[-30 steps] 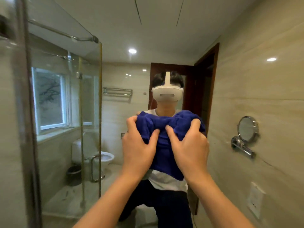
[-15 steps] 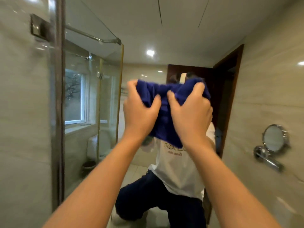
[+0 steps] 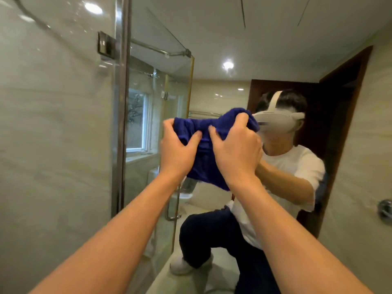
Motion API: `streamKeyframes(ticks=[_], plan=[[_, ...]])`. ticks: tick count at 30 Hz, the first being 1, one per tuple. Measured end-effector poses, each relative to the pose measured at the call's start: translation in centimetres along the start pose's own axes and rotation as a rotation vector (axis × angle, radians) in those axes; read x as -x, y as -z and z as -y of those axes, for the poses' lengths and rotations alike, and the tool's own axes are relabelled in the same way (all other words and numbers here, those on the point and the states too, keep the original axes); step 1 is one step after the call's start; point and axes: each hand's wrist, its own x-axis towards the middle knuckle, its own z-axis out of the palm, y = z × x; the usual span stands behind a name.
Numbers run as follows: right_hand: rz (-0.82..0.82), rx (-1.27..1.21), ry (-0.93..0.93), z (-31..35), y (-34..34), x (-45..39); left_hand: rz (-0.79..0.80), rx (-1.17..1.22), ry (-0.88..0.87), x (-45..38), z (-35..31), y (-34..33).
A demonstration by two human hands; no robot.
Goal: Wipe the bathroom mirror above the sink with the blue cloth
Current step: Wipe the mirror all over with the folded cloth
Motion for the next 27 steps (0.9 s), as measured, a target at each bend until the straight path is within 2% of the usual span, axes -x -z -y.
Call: streamKeyframes(ticks=[4, 9, 14, 18, 20, 24, 27], plan=[[0.057, -0.009, 0.006, 3.7, 0.2, -5.8, -0.045, 0.002, -0.067, -6.2, -2.5, 0.8], [0.036, -0.021, 0.029, 6.4, -1.4, -7.6, -0.03, 0.039, -0.066, -9.6, -2.4, 2.4], [0.011, -0.026, 0.041, 5.2, -3.1, -3.3, 0.036, 0.14, 0.009, -6.9, 1.5, 4.2], [0.053, 0.118, 0.032, 2.8, -5.1, 4.7, 0.09, 0.194, 0.124, 0.0, 7.0, 5.8], [0.022, 0.169, 0.048, 2.6, -5.9, 6.6, 0.106, 0.192, 0.144, 1.5, 8.3, 6.4], [0.086, 0.043, -0.019, 4.6, -6.2, 4.1, 0.075, 0.142, 0.088, -1.5, 7.7, 6.8], [0.031, 0.003, -0.01, 7.4, -6.9, -0.4, 0.013, 0.127, -0.007, -6.4, 5.4, 7.3]])
